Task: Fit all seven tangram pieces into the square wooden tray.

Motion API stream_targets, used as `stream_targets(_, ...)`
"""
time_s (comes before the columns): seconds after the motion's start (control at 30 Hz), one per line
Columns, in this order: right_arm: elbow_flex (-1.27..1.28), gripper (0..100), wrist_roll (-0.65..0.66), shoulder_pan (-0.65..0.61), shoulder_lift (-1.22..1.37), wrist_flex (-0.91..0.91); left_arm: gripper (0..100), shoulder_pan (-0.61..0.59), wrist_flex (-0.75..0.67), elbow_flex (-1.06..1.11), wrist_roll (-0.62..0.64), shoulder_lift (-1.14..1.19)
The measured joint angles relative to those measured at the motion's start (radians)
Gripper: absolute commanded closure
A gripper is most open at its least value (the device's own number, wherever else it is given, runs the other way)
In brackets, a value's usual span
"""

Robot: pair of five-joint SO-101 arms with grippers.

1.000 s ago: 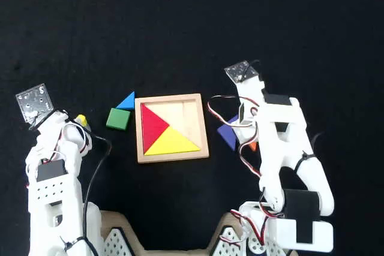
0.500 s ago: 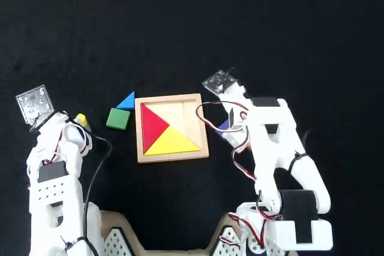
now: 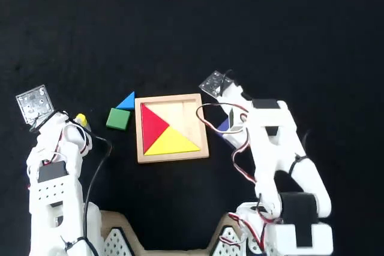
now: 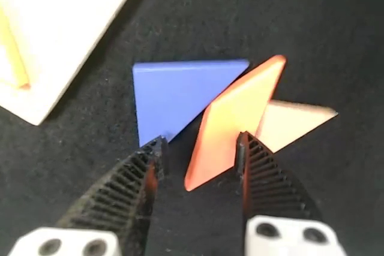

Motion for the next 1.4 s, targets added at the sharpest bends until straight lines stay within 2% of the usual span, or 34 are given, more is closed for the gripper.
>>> stream_targets(0.27,0.002,80.3,0.146,0.000,-0.032,0.018,85,0.000,0.000,0.000,0.000,0.000)
stream_targets(0.7,0.006,80.2,0.152,0.009,-0.032,0.009,85,0.000,0.000,0.000,0.000,0.000)
stream_targets(0.83,0.006,74.0,0.152,0.029,0.003,0.000,85,0.000,0.000,0.000,0.000,0.000)
stream_targets(1.0,-0.015,74.1,0.152,0.034,0.087,0.000,85,0.000,0.000,0.000,0.000,0.000)
stream_targets(1.27,-0.043,82.5,0.152,0.038,0.117,-0.017,85,0.000,0.000,0.000,0.000,0.000)
stream_targets(1.4,-0.041,87.7,0.152,0.038,0.149,-0.080,85,0.000,0.000,0.000,0.000,0.000)
